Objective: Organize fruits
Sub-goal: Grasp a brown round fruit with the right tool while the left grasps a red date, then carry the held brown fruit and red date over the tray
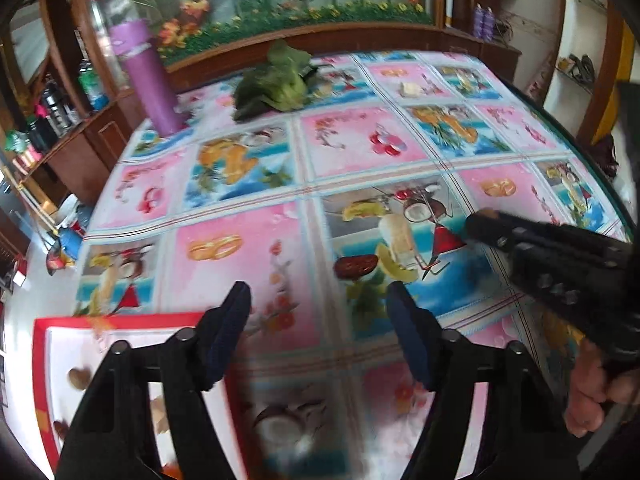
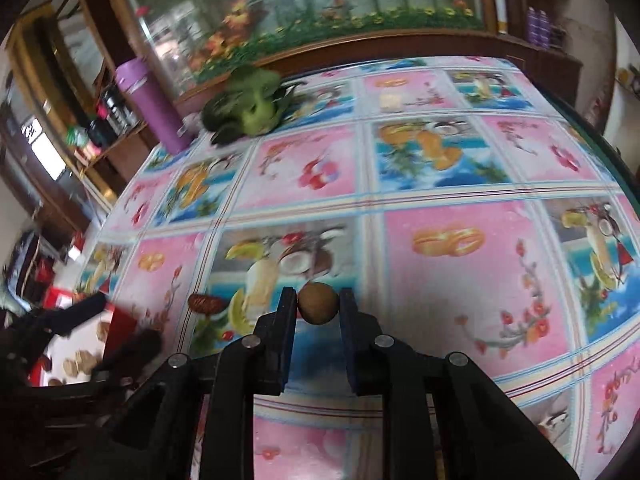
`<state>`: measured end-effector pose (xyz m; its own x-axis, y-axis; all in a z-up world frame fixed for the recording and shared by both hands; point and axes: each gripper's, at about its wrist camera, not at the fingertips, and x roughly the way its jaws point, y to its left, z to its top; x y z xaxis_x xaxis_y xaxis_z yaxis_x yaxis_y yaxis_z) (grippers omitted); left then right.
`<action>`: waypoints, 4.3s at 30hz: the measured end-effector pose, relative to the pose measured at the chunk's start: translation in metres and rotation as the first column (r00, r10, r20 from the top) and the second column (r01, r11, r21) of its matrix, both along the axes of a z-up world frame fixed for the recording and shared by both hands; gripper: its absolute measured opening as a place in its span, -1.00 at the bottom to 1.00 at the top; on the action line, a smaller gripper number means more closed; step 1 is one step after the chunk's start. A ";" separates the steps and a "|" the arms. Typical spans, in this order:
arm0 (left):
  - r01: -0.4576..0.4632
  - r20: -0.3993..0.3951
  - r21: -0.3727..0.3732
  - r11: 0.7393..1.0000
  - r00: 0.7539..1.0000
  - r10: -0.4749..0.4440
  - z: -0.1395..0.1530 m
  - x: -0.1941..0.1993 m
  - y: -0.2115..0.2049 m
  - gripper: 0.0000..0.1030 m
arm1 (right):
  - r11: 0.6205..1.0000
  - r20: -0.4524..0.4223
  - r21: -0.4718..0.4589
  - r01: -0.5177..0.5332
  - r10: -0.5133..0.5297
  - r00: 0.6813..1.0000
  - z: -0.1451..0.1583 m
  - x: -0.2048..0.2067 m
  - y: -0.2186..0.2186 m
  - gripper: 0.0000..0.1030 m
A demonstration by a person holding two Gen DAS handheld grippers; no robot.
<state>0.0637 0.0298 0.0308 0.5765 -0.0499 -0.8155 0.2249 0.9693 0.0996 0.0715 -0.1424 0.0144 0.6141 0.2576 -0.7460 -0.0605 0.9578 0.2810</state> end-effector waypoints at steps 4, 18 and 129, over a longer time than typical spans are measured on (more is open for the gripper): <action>0.044 -0.048 0.002 0.999 0.998 -0.044 -0.015 0.018 -0.013 0.21 | 0.998 -0.046 0.058 0.023 -0.021 0.999 -0.003 0.003 -0.009 -0.61; 0.062 -0.099 -0.066 0.996 0.993 -0.068 -0.032 0.036 -0.016 -0.29 | 0.996 -0.064 0.083 0.030 -0.025 0.998 -0.003 0.008 -0.012 -0.61; -0.468 0.198 -0.016 0.884 0.865 0.461 -0.007 -0.163 0.214 -0.33 | 0.825 0.032 -0.038 -0.564 0.566 0.824 -0.006 -0.134 0.262 -0.61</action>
